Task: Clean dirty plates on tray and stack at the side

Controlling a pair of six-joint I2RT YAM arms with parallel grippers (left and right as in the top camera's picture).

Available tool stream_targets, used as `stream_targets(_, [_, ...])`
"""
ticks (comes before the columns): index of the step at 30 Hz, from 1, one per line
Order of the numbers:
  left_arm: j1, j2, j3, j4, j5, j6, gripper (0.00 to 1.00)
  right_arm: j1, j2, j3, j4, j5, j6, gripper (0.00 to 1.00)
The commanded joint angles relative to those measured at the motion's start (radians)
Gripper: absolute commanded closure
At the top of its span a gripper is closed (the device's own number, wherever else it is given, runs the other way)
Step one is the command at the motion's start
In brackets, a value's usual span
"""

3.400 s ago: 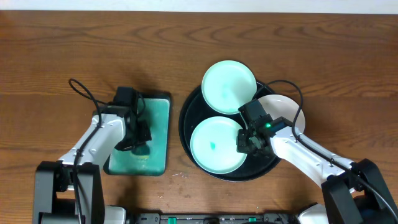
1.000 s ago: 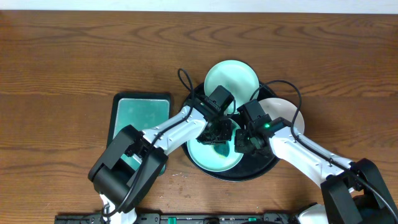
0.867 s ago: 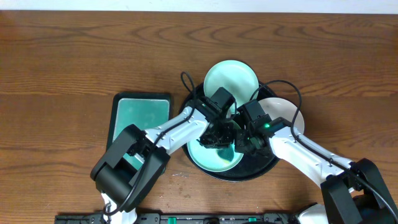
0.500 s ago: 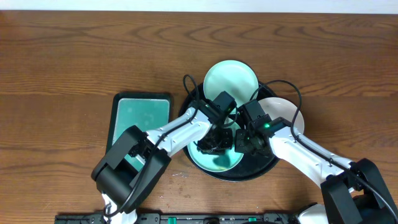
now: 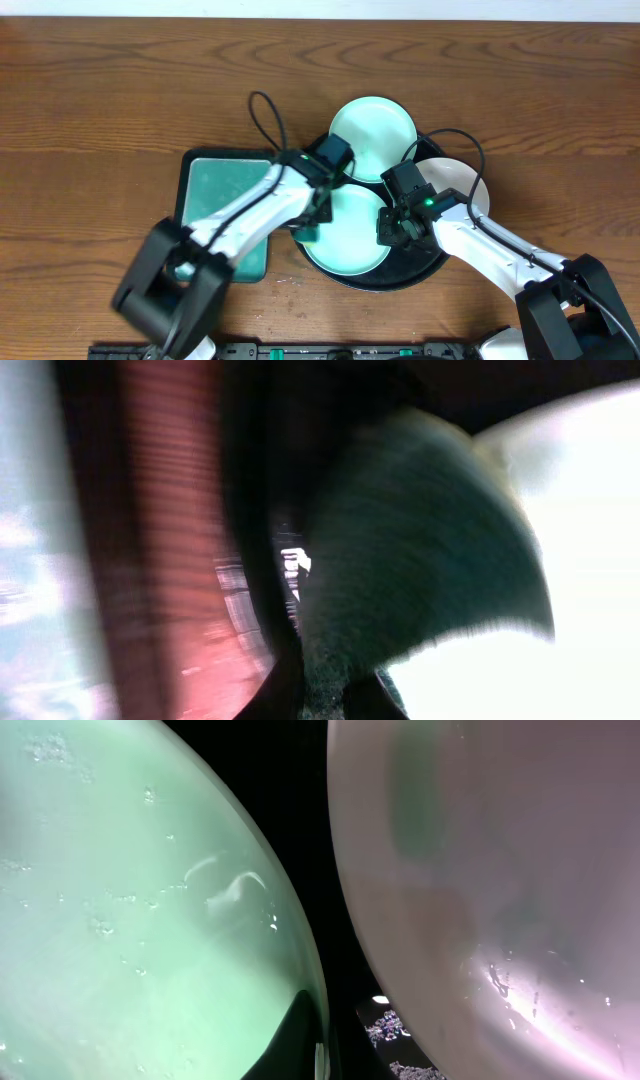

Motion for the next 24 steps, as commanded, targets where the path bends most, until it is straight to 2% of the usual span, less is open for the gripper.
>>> stream_targets(1, [0.07,-0.126,0.006,-0.051,-0.142,0.005,0.93,0.004,0.037,-0.015,-0.004,0.074,-0.002,0.99])
stream_targets(8, [0.237,-0.303,0.004,-0.134,-0.151,0.109,0.93,0.004,0.037,-0.015,-0.005,0.074,-0.002,0.99])
stream_targets(11, [0.315,-0.288,-0.029,-0.123,-0.151,0.14,0.93,0.004,0.037,-0.015,-0.004,0.074,-0.002,0.99])
stream_targets(17, [0.457,-0.187,-0.162,-0.007,-0.145,0.153,0.93,0.004,0.037,-0.015,-0.005,0.074,-0.002,0.99])
stream_targets(19, [0.495,-0.142,-0.164,-0.01,-0.089,0.198,0.92,0.004,0.037,-0.015,-0.003,0.074,-0.002,0.99])
stream_targets(22, [0.515,-0.153,-0.161,-0.016,-0.032,0.221,0.83,0.004,0.037,-0.015,0.005,0.079,-0.002,0.98])
stream_targets(24, [0.517,-0.183,-0.151,-0.031,-0.016,0.221,0.71,0.003,0.037,-0.014,0.019,0.08,-0.014,0.99])
